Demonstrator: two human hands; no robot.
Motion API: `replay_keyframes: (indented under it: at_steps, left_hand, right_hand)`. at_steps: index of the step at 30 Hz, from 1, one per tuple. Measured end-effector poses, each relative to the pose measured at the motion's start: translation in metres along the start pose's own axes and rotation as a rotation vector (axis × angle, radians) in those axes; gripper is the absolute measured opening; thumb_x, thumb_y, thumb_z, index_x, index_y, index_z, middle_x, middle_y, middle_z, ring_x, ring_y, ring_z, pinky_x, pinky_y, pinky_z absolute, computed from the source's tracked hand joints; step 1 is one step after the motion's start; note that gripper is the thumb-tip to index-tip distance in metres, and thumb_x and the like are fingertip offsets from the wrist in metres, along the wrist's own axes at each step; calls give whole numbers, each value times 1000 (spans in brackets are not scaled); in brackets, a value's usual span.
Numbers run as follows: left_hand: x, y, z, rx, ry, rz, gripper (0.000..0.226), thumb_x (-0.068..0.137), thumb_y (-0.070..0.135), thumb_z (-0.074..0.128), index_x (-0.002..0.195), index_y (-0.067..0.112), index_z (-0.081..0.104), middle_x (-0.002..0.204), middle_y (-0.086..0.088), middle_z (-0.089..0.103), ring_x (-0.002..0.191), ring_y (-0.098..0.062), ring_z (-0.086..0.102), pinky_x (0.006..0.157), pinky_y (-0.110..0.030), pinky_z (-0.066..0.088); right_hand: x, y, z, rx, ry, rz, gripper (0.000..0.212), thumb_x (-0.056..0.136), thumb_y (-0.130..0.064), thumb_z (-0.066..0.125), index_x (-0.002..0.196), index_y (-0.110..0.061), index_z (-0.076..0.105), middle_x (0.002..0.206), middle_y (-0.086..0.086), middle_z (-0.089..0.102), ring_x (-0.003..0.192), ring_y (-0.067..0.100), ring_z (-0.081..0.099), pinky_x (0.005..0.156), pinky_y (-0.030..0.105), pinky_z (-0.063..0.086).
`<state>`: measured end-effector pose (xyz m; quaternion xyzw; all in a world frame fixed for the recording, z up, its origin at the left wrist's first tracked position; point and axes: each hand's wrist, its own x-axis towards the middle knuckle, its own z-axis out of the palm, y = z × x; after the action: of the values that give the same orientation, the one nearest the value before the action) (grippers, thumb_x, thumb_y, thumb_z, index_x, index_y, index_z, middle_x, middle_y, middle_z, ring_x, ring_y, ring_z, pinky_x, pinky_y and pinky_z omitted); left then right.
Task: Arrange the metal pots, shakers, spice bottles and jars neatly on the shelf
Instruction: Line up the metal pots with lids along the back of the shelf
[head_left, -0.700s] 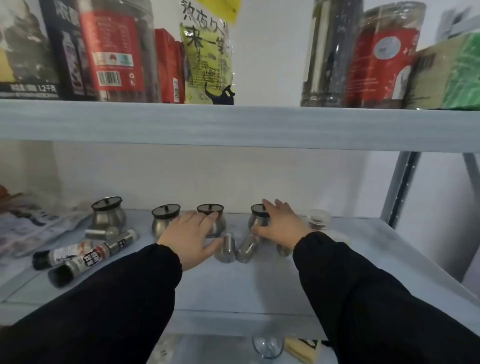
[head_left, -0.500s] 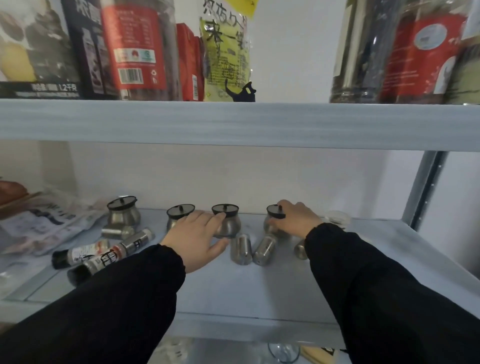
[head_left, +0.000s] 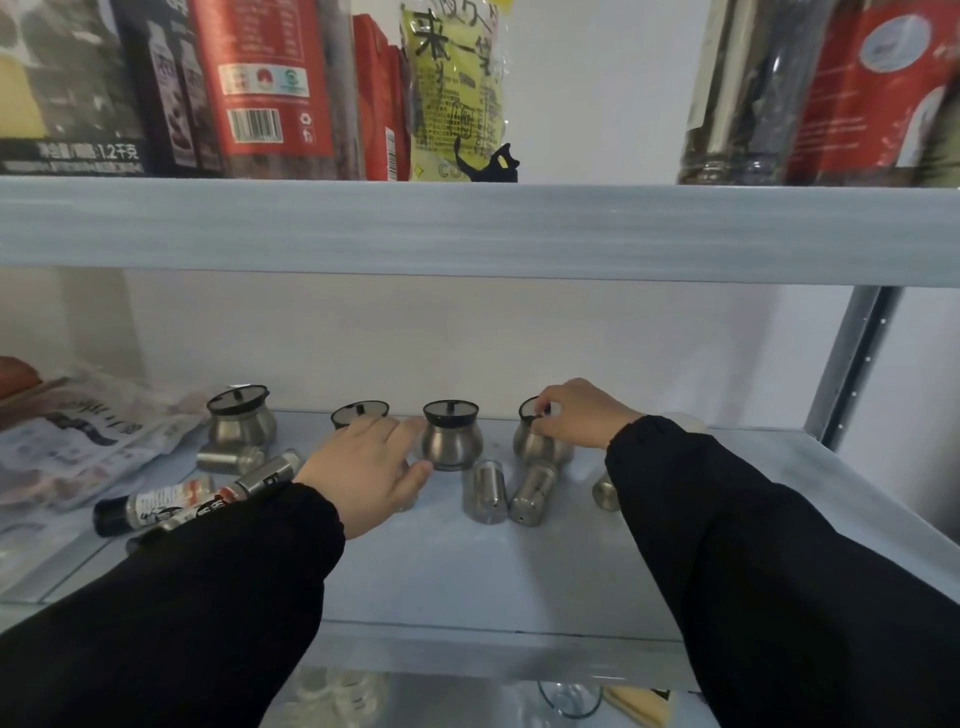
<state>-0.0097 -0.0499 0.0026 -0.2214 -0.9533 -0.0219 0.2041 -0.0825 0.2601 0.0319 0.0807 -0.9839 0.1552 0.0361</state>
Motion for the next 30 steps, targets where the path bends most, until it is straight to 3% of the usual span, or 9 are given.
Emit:
replay_keyframes:
  at_steps: [4, 8, 11, 14, 16, 21, 24, 30]
  left_hand:
    - [-3, 0, 0, 23, -6, -3, 70, 89, 62, 15, 144, 23, 36, 127, -1, 58, 126, -23, 45, 102, -40, 41]
    - [-4, -3, -2, 11, -16, -26, 72, 87, 63, 14, 143, 24, 37, 127, 0, 58, 125, -22, 45, 102, -40, 41]
    - [-5, -5, -3, 22, -19, -27, 74, 87, 64, 14, 143, 23, 37, 127, 0, 58, 125, -22, 45, 102, -39, 41]
    - [-4, -5, -5, 51, -18, -23, 75, 87, 64, 15, 143, 21, 39, 129, -2, 58, 125, -23, 46, 102, -38, 41]
    - [-2, -4, -6, 60, -18, -23, 74, 87, 63, 17, 144, 21, 39, 131, -2, 57, 127, -24, 46, 103, -38, 40]
    - [1, 1, -6, 74, -16, -14, 77, 86, 65, 16, 145, 21, 38, 132, -3, 57, 126, -25, 45, 104, -39, 39]
    - [1, 8, -8, 69, -24, -18, 80, 83, 66, 14, 146, 22, 36, 135, -2, 54, 128, -25, 43, 105, -39, 38]
    - [1, 13, -7, 63, -32, -14, 79, 82, 69, 22, 147, 25, 36, 137, 1, 52, 129, -24, 43, 106, -38, 37]
  right_hand:
    - [2, -2, 9, 51, 84, 27, 21, 86, -41, 61, 95, -22, 63, 97, 3, 57, 83, 22, 60, 66, 30, 47]
    - [4, -2, 2, -17, -29, -22, 13, 89, -26, 55, 99, -19, 59, 97, -1, 60, 92, 22, 58, 68, 28, 42]
    - [6, -1, -1, -9, -15, -9, 6, 86, -27, 53, 88, -24, 57, 93, -2, 57, 92, 23, 57, 69, 29, 44]
    - [7, 0, 5, 44, 78, 45, 34, 79, -53, 57, 106, -31, 58, 106, 3, 52, 98, 26, 53, 78, 35, 47]
    - [7, 0, 9, -22, 70, 57, 40, 78, -59, 58, 108, -34, 59, 106, 5, 50, 101, 28, 48, 79, 36, 44]
    - [3, 2, 0, -61, 16, -25, 32, 89, -40, 57, 117, -27, 64, 112, 6, 63, 98, 25, 58, 83, 34, 47]
    - [-5, 4, -5, -116, -5, -49, 31, 93, -23, 49, 120, -22, 64, 123, 4, 64, 109, 25, 57, 90, 33, 44]
    - [-11, 11, -3, -92, 11, -34, 38, 94, -20, 47, 128, -25, 62, 137, 0, 58, 123, 23, 52, 99, 31, 38]
